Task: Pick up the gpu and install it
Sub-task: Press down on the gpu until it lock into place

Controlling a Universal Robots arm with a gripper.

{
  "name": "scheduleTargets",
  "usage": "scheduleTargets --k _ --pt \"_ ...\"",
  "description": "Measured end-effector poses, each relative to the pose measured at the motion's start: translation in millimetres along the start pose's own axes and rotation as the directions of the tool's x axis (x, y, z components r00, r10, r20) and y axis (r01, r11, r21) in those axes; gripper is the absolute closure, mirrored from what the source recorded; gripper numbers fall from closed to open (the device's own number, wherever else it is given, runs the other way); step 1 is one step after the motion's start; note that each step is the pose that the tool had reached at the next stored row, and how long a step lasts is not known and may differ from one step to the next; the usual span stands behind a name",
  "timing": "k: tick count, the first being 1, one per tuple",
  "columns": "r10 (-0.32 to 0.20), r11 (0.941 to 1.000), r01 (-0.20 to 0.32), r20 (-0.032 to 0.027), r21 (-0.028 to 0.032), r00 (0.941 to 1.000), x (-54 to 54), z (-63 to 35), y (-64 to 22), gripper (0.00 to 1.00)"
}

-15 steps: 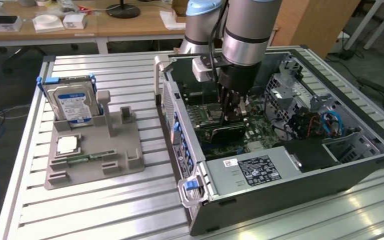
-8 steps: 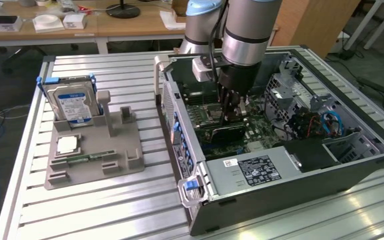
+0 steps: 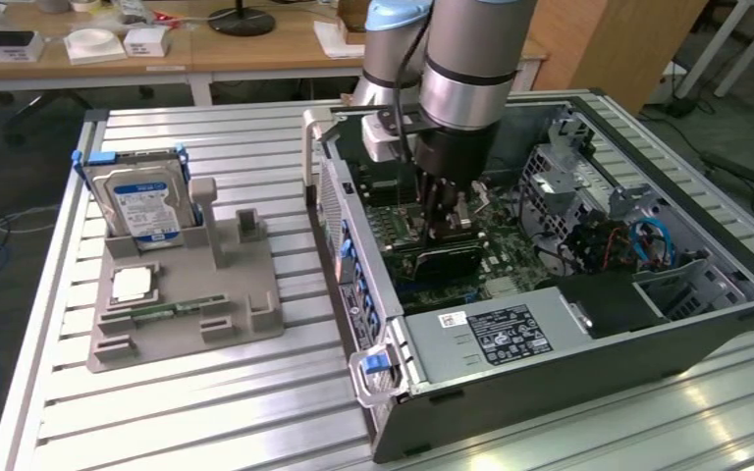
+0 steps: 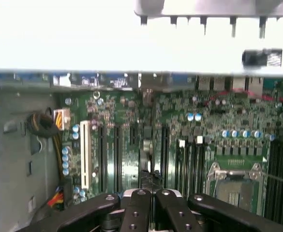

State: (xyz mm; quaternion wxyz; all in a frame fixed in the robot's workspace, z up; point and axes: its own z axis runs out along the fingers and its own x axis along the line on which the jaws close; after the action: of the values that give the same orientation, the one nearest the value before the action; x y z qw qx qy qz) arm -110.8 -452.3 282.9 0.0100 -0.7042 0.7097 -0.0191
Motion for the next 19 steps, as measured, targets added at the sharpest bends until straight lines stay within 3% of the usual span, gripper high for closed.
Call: scheduleTargets --k 13,19 --pt "0.000 0.9999 0.000 0.0001 0.0131 1.0000 0.3 -1.7 41.4 0.90" --pt "0.000 0.9999 0.000 0.0001 0.0132 1.0000 0.3 1.5 43.0 0.90"
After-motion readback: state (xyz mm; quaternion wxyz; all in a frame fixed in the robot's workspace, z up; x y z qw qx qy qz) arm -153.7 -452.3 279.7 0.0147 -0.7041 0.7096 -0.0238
